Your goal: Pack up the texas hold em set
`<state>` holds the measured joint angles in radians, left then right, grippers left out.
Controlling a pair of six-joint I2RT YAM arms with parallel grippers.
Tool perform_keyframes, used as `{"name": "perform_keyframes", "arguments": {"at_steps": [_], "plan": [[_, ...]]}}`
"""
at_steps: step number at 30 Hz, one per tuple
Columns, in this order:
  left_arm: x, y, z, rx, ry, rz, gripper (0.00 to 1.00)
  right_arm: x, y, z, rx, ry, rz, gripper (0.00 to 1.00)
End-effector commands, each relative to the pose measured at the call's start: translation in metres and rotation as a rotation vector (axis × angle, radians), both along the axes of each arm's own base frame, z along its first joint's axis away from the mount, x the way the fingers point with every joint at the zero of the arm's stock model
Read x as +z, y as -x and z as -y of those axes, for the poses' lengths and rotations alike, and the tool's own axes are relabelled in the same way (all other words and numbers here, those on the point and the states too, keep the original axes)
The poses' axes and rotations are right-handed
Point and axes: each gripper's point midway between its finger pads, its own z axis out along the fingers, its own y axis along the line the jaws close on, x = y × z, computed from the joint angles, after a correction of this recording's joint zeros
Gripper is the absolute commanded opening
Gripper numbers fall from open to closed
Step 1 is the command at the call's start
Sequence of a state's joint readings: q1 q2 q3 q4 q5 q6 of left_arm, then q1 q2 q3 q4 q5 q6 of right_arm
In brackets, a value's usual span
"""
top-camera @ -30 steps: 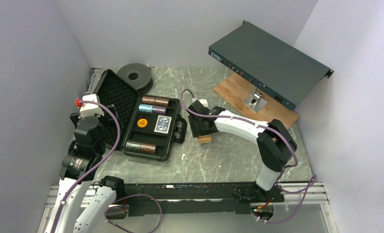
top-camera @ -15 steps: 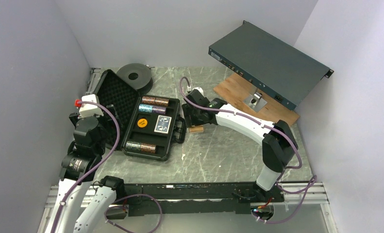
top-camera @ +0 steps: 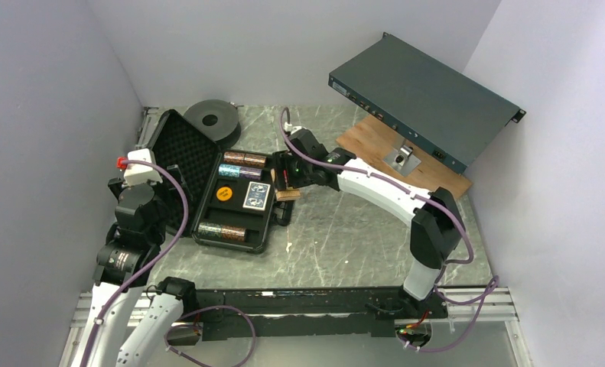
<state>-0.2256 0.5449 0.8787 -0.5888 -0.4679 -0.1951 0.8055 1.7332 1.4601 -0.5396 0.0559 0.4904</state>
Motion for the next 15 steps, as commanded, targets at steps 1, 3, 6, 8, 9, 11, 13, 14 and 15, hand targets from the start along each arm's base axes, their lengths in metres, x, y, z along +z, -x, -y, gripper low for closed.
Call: {"name": "perform_keyframes", "arguments": {"at_steps": [1,3,6,8,9,11,13,14,15], "plan": [[0.009,-0.001,-0.001,-0.005,-0.007,0.036,0.99,0.048,-0.011,-0.045,0.062,-0.206,0.058,0.44],[0.009,-0.001,-0.001,-0.003,-0.006,0.036,0.99,0.051,-0.010,-0.054,0.077,-0.230,0.052,0.44],[0.010,0.000,-0.001,-0.004,-0.005,0.040,0.99,0.052,-0.009,-0.068,0.093,-0.258,0.042,0.43],[0.010,0.000,-0.001,-0.005,-0.005,0.040,0.99,0.051,-0.008,-0.075,0.102,-0.270,0.034,0.42],[0.010,0.000,-0.001,-0.005,-0.004,0.041,0.99,0.051,-0.008,-0.079,0.106,-0.276,0.032,0.42],[0.010,0.000,0.000,-0.007,-0.004,0.042,0.99,0.053,-0.007,-0.086,0.112,-0.295,0.030,0.42],[0.010,0.000,0.000,-0.010,-0.004,0.042,0.99,0.054,-0.005,-0.095,0.117,-0.319,0.026,0.41],[0.011,0.000,0.000,-0.010,-0.003,0.045,0.99,0.055,-0.003,-0.100,0.121,-0.333,0.021,0.41],[0.011,0.000,0.000,-0.010,-0.003,0.045,0.99,0.056,-0.002,-0.106,0.128,-0.349,0.017,0.41]]}}
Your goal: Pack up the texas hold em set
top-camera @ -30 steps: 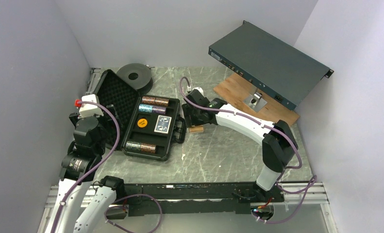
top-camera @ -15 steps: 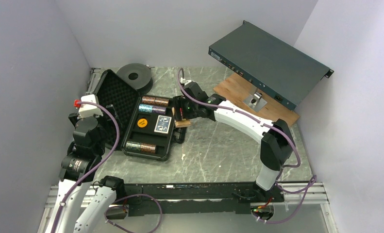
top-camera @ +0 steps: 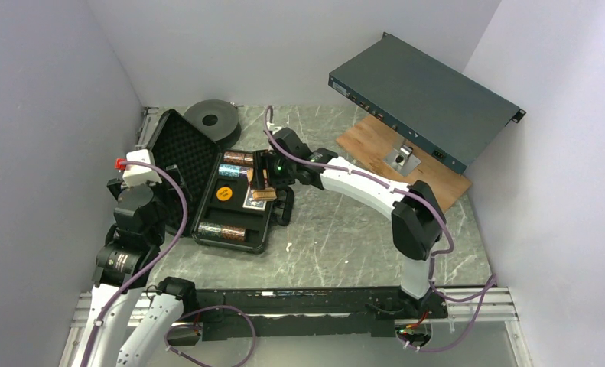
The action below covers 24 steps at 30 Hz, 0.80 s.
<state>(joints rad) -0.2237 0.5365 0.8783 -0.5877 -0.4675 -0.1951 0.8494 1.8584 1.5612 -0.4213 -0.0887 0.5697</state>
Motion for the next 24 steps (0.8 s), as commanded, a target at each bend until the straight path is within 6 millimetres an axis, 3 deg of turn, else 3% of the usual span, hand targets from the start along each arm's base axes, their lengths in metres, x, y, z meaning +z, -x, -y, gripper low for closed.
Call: {"name": "perform_keyframes", "arguments": {"at_steps": [1,10,24], "plan": [[0.009,-0.001,0.001,-0.012,-0.005,0.036,0.99,0.053,-0.005,-0.044,0.031,-0.197,0.061,0.40],[0.009,0.000,0.001,-0.013,-0.004,0.041,0.99,0.043,-0.006,-0.090,0.028,-0.290,-0.022,0.40],[0.011,0.001,0.001,-0.018,0.000,0.047,0.99,0.026,-0.030,-0.129,-0.131,-0.319,-0.082,0.33]]}}
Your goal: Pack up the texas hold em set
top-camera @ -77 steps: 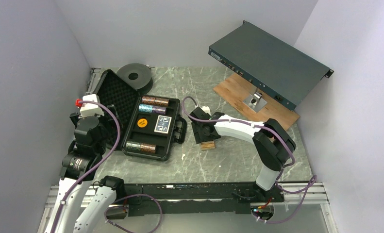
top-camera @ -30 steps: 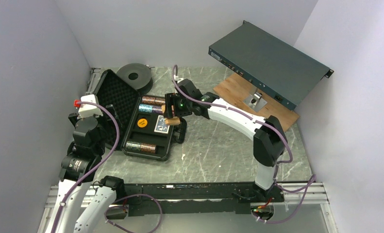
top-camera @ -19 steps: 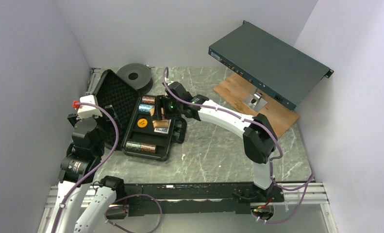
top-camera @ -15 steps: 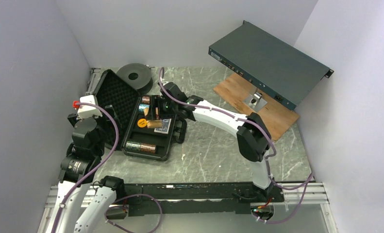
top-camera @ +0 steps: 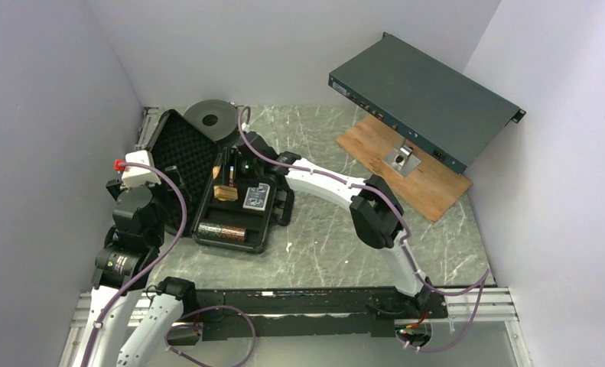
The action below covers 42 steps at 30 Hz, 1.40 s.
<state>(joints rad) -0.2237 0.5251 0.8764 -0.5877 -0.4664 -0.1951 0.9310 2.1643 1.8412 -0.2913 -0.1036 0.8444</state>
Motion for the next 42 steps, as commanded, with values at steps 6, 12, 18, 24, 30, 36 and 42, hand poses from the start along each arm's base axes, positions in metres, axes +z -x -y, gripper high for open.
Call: {"name": "perform_keyframes", "arguments": {"at_steps": [6,12,18,24,30,36,42], "plan": [[0.009,-0.001,0.003,-0.023,-0.001,0.037,0.99,0.035,-0.021,-0.032,-0.110,-0.111,0.039,0.30],[0.009,-0.001,0.002,-0.019,-0.001,0.039,0.99,0.026,-0.025,-0.031,-0.166,-0.100,0.014,0.19],[0.008,-0.002,0.003,-0.021,-0.002,0.033,0.99,0.010,-0.023,-0.031,-0.225,-0.062,-0.047,0.00],[0.008,-0.003,0.003,-0.021,-0.003,0.030,0.99,0.001,-0.020,-0.032,-0.240,-0.053,-0.072,0.00],[0.009,-0.002,0.001,-0.008,0.000,0.032,0.99,0.004,-0.021,-0.027,-0.285,-0.027,-0.048,0.00],[0.008,-0.001,0.000,-0.005,-0.002,0.034,0.99,-0.005,-0.020,-0.029,-0.299,-0.018,-0.064,0.00],[0.009,0.000,-0.001,-0.001,-0.001,0.036,0.99,-0.015,-0.024,-0.023,-0.348,0.017,-0.042,0.00]]}}
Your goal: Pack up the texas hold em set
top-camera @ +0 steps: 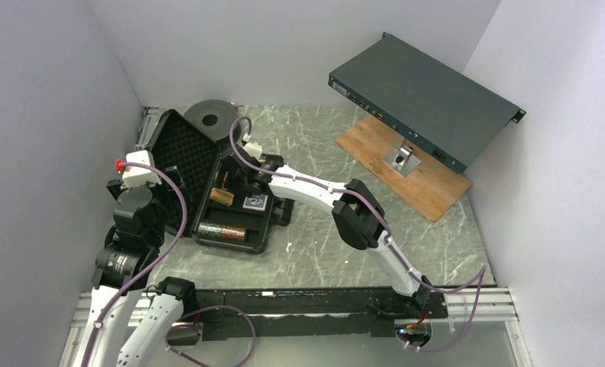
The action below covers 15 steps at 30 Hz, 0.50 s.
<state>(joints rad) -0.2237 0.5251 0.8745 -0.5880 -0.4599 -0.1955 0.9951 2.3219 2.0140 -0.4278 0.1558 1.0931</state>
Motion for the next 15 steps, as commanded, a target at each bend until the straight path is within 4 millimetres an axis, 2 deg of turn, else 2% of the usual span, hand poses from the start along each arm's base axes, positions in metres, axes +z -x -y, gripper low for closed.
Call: {"name": "perform_keyframes", "arguments": {"at_steps": [1,9,15], "plan": [[0.010,0.000,-0.002,0.003,-0.001,0.039,0.99,0.025,-0.011,-0.006,-0.056,-0.040,0.060,0.00],[0.010,0.000,-0.002,0.007,-0.003,0.038,0.99,0.004,-0.012,-0.001,-0.089,0.020,0.030,0.00],[0.009,-0.001,-0.001,-0.002,-0.003,0.034,0.99,-0.001,-0.012,-0.003,-0.082,0.035,0.025,0.00]]}}
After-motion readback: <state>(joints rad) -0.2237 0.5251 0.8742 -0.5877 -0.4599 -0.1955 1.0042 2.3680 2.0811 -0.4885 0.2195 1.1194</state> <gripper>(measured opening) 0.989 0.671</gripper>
